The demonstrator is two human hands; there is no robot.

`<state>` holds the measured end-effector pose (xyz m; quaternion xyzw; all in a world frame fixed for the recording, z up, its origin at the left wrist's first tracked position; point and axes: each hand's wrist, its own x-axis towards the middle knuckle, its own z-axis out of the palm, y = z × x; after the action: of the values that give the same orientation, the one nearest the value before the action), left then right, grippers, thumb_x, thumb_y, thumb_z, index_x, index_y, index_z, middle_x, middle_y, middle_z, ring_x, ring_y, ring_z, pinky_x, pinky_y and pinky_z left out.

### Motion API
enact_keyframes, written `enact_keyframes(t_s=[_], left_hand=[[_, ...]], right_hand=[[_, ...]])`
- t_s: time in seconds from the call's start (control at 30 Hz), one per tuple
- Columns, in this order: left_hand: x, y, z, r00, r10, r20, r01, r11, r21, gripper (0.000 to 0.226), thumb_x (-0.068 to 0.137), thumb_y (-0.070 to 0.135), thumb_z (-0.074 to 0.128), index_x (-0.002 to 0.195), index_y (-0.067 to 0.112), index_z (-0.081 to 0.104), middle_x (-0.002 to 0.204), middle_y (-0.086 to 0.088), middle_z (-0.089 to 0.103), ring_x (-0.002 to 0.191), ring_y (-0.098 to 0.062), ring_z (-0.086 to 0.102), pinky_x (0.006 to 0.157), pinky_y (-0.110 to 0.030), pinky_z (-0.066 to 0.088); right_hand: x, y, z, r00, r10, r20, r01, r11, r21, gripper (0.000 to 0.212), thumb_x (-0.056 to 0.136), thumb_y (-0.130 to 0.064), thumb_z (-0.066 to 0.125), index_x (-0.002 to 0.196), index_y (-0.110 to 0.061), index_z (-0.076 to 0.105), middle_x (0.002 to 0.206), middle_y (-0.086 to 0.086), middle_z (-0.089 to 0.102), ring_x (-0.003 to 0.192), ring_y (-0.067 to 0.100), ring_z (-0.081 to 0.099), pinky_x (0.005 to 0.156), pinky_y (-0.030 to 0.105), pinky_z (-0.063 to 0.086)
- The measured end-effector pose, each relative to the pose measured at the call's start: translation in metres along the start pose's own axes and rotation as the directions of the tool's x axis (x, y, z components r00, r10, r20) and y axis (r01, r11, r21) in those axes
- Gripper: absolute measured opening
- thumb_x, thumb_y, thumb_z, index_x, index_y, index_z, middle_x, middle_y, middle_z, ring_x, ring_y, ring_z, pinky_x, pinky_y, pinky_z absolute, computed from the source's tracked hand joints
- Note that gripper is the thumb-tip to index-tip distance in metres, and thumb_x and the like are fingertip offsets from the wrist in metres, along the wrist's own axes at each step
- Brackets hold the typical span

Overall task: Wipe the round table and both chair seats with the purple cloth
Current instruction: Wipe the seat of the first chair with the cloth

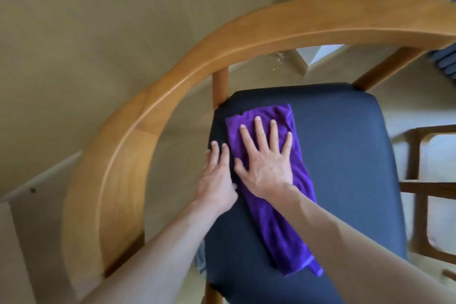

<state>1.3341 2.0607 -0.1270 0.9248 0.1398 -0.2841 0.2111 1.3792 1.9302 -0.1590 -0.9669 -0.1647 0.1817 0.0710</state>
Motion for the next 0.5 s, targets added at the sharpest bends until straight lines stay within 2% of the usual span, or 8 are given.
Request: enact_keyframes(t_s=[0.17,0.27,0.5], left_hand=[[0.0,0.002,0.005,1.0,0.009,-0.006,-0.009,1.0,-0.014,0.104,0.092,0.014,0.069,0.163,0.019,-0.007,0.17,-0.002,-0.021,0.159,-0.021,-0.007,0.122,-0.033,0.027],[-0.001,0.003,0.008,1.0,0.011,-0.019,-0.011,1.0,-0.013,0.106,0.091,0.013,0.069,0.163,0.018,-0.008,0.17,-0.004,-0.02,0.159,-0.024,-0.006,0.123,-0.034,0.027],[-0.002,0.006,0.007,1.0,0.008,0.004,-0.008,1.0,-0.022,0.108,0.091,0.012,0.071,0.163,0.022,-0.009,0.17,-0.001,-0.021,0.159,-0.023,-0.005,0.122,-0.034,0.03]], right_hand=[[0.01,0.003,-0.001,0.999,-0.023,-0.032,0.022,0.998,-0.059,0.078,0.092,-0.046,0.023,0.165,-0.022,0.008,0.173,0.005,-0.002,0.158,0.039,-0.005,0.122,0.067,0.0],[0.016,0.004,-0.002,0.999,-0.038,-0.032,0.036,0.996,-0.08,0.079,0.092,-0.044,0.02,0.165,-0.021,0.001,0.173,0.004,-0.007,0.158,0.036,-0.011,0.123,0.064,-0.003],[0.055,0.02,-0.023,0.996,-0.089,-0.015,0.088,0.993,-0.074,0.077,0.094,-0.042,0.022,0.165,-0.024,0.001,0.173,0.001,-0.004,0.158,0.031,-0.009,0.126,0.059,-0.002]])
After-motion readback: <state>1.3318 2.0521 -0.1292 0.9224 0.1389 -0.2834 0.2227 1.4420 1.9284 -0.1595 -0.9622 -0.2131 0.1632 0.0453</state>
